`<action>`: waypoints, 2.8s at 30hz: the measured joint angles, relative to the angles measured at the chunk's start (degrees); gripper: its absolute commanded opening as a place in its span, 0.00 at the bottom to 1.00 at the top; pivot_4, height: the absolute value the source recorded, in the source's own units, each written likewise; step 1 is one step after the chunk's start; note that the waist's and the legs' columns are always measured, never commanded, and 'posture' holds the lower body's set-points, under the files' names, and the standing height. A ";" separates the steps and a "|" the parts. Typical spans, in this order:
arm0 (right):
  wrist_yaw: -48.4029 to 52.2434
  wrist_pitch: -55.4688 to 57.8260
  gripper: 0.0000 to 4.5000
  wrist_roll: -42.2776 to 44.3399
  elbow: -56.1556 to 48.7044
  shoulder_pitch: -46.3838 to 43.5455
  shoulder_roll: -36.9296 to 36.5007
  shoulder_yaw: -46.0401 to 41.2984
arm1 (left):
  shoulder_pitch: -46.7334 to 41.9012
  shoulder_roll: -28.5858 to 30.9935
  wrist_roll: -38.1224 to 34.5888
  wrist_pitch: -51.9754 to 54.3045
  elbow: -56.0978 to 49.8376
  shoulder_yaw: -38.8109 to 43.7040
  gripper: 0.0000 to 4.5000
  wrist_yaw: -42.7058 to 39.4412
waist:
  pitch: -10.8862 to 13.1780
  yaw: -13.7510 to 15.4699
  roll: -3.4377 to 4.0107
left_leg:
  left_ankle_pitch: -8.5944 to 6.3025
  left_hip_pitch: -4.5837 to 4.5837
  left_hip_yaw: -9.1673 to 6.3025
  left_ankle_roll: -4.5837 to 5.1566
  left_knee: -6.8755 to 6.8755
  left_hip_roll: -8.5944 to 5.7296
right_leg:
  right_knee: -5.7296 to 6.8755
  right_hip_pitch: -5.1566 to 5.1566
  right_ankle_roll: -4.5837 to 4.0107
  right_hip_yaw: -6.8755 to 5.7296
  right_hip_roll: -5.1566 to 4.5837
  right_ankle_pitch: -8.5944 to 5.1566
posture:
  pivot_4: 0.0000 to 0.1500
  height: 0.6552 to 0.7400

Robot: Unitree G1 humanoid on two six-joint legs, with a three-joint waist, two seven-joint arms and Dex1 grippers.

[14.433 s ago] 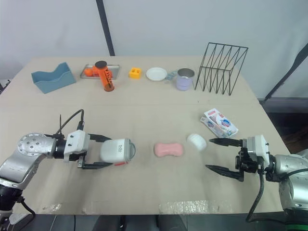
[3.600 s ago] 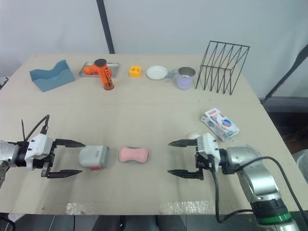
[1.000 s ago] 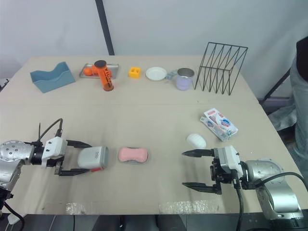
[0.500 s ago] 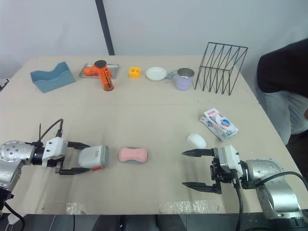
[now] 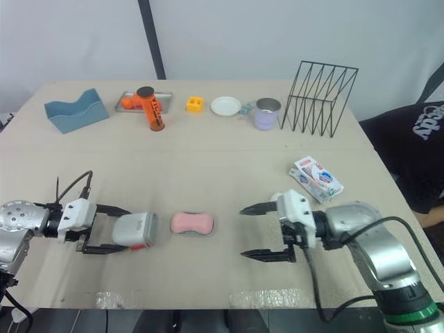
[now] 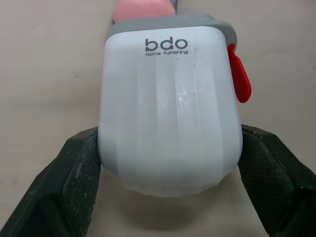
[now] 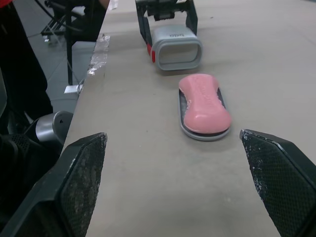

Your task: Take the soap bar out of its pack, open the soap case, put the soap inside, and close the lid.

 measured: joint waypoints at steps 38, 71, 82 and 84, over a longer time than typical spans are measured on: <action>-19.61 20.09 1.00 -19.42 5.25 -15.99 18.01 23.61 | 1.01 -0.03 0.30 0.52 -2.86 -0.47 0.77 2.50 | 0.00 -0.01 -0.01 | 0.00 -0.21 -0.28 0.00 0.02 -0.02 | 0.01 -0.16 -0.19 -0.34 -0.05 0.10 | 1.00 1.00; -18.85 15.56 0.62 -21.48 6.25 -15.60 17.47 24.00 | 1.08 -0.03 1.34 1.11 -2.96 -0.49 0.77 2.83 | -0.04 -0.01 -0.08 | 0.01 -0.21 -0.34 -0.01 0.01 -0.01 | -0.01 -0.14 -0.22 -0.45 -0.06 0.10 | 1.00 1.00; -10.71 14.88 0.62 -20.67 6.28 -20.44 13.07 23.77 | -1.79 -1.10 1.70 1.87 -2.63 -1.70 0.77 3.59 | -0.03 -0.03 -0.06 | 0.01 -0.27 -0.42 -0.02 0.01 0.00 | -0.02 -0.19 -0.25 -0.55 -0.05 0.11 | 1.00 1.00; -10.29 15.66 0.62 -20.40 6.20 -21.04 13.19 23.78 | -1.89 -1.36 1.83 2.35 -2.56 -1.98 0.77 3.99 | -0.03 -0.01 -0.06 | 0.01 -0.29 -0.44 -0.02 0.01 -0.01 | -0.02 -0.19 -0.25 -0.57 -0.06 0.11 | 1.00 1.00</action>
